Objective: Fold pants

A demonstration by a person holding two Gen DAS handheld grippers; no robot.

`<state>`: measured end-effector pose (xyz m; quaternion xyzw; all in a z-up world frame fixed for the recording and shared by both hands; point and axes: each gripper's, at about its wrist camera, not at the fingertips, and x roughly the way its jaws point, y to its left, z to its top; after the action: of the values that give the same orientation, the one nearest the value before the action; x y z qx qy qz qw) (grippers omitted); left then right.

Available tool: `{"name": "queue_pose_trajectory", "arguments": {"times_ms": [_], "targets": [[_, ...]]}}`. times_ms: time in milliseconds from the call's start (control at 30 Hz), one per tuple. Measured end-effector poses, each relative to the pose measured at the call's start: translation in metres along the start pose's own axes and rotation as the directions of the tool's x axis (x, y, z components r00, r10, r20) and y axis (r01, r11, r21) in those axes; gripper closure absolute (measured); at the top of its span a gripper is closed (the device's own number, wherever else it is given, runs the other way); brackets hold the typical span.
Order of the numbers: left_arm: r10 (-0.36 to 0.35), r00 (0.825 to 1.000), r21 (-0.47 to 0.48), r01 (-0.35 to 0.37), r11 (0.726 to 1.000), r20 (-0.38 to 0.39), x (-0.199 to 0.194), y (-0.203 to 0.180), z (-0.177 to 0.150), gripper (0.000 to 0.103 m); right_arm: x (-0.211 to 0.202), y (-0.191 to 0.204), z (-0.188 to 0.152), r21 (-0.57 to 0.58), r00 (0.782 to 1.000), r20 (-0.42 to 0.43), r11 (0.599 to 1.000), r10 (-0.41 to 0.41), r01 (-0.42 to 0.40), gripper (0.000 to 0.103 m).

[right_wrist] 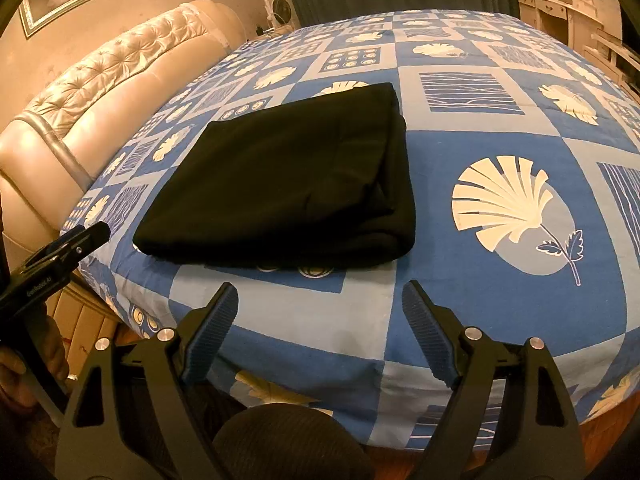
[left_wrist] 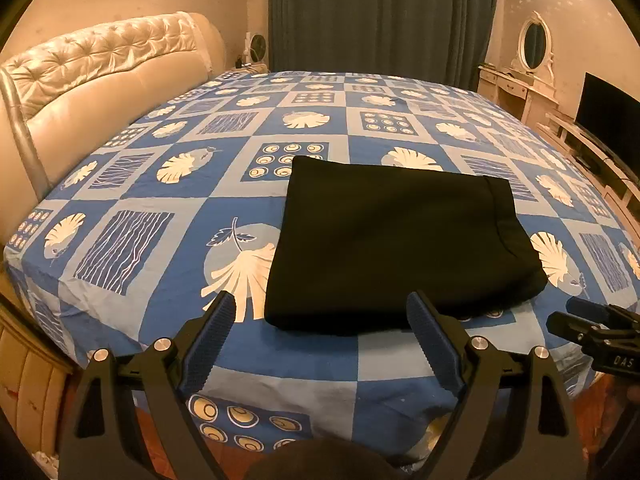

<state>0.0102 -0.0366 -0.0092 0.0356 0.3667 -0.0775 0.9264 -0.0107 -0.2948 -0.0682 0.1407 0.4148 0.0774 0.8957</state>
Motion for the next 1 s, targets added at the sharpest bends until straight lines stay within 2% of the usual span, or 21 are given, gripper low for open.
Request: {"name": "queue_pose_trajectory", "arguments": {"times_ms": [433,600,733,800,900,1000], "targets": [[0.010,1.000,-0.001,-0.010,1.000,0.000,0.001,0.002,0.002,0.017,0.002,0.002,-0.002,-0.001,1.000,-0.007,1.000,0.001,-0.001,0.019],[0.011,1.000,0.018,-0.011,1.000,0.025,-0.004,-0.002,0.003,0.017,0.002,0.002,-0.003,-0.002,1.000,-0.007,1.000,0.002,-0.002,0.019],[0.108,0.991,0.047,-0.112,0.993,0.074,-0.011,-0.010,0.004,0.012,0.003,0.003,-0.004,-0.001,1.000,-0.011,1.000,0.003,-0.003,0.019],[0.133,0.989,0.051,-0.136,0.989,0.068,-0.011,-0.012,0.004,0.012,0.005,0.003,-0.006,-0.003,1.000,-0.017,1.000,0.005,-0.005,0.019],[0.101,0.993,0.034,-0.103,0.994,0.056,-0.011,-0.012,0.003,0.012,0.006,0.001,-0.007,-0.003,1.000,-0.025,1.000,0.007,-0.007,0.019],[0.040,0.998,0.010,-0.040,0.999,0.057,-0.014,-0.012,0.003,0.012,0.007,0.000,-0.007,-0.005,1.000,-0.030,1.000,0.007,-0.008,0.019]]}}
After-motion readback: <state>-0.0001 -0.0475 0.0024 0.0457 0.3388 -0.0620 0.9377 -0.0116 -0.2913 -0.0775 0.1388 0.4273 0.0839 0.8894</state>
